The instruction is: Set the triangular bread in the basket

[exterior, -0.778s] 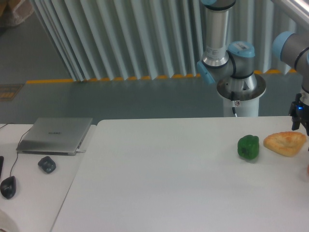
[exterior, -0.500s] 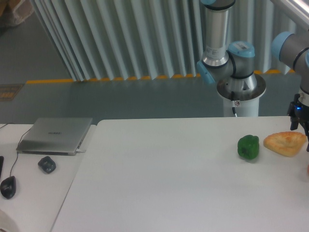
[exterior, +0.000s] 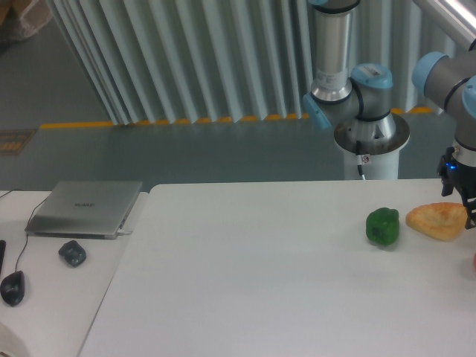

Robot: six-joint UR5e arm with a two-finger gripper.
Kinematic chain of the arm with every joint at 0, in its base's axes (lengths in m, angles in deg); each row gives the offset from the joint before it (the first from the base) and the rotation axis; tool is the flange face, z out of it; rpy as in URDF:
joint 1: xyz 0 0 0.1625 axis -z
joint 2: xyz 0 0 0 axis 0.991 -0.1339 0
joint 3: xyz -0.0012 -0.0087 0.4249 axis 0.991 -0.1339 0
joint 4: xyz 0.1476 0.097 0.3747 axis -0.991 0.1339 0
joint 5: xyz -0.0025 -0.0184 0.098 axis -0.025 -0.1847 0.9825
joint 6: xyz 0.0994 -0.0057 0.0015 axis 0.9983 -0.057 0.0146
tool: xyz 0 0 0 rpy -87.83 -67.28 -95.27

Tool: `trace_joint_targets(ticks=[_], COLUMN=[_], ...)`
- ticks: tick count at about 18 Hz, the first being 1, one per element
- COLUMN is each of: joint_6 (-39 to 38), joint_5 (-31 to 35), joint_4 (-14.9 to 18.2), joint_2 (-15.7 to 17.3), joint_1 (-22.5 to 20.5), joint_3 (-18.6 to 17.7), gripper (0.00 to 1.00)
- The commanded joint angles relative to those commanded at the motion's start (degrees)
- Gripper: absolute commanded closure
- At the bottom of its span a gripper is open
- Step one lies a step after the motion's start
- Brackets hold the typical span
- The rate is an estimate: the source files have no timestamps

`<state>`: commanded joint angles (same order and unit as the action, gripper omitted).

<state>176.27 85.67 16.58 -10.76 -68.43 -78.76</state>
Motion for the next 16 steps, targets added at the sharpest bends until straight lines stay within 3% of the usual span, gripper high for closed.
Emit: trace_joint_targets(ticks=[3, 9, 16], joint_6=[-0.09, 0.96, 9.04], joint_5=[-0.35, 5.17, 10.01], joint_4=[-0.17, -0.26, -0.44], joint_2=[1.14, 1.76, 0.88], joint_1=[0.61, 3.25, 3.34], joint_3=[-1.94, -2.9, -3.43], gripper=[0.0, 0.0, 0.0])
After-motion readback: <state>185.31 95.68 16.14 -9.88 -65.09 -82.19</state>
